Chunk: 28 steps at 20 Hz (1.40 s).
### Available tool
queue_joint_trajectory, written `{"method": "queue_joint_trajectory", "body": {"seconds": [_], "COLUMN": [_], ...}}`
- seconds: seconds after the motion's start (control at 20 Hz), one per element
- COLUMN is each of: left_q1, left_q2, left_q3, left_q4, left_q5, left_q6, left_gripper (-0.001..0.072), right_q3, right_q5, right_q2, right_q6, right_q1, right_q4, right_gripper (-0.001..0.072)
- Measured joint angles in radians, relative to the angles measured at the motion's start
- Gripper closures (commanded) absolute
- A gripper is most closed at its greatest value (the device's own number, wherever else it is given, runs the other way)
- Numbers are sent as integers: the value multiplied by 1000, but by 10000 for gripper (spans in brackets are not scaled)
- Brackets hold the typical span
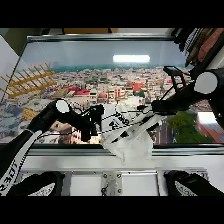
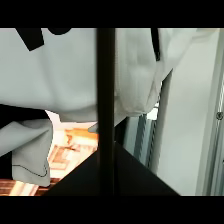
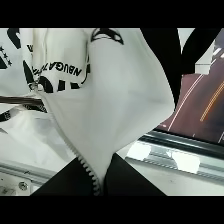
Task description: Fold the clothes and pants, and hang the long-sleeved shirts on hangers.
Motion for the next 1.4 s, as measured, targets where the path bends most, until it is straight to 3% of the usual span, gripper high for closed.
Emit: {"method": "queue_joint_trajectory", "body": {"seconds": [0.45,0.9,1.3,1.35,1.4], "left_q1": [-59,-66,-66,-66,-66], "left_q2": [-21,-21,-21,-21,-21], "left_q3": [7,7,7,7,7], "left_q4": [-26,-27,-30,-30,-30], "left_q5": [35,48,48,48,48], "left_q6": [28,31,31,31,31], "left_gripper": [695,694,694,694,694], "right_q3": [66,74,74,74,74], "right_q5": [-14,-164,-212,-214,-214], "right_q2": [-6,-77,-116,-116,-117], "right_q6": [4,63,70,70,70], "right_q1": [125,382,432,433,434], "right_q4": [-9,66,80,80,82], "right_gripper": [693,693,679,673,535]}}
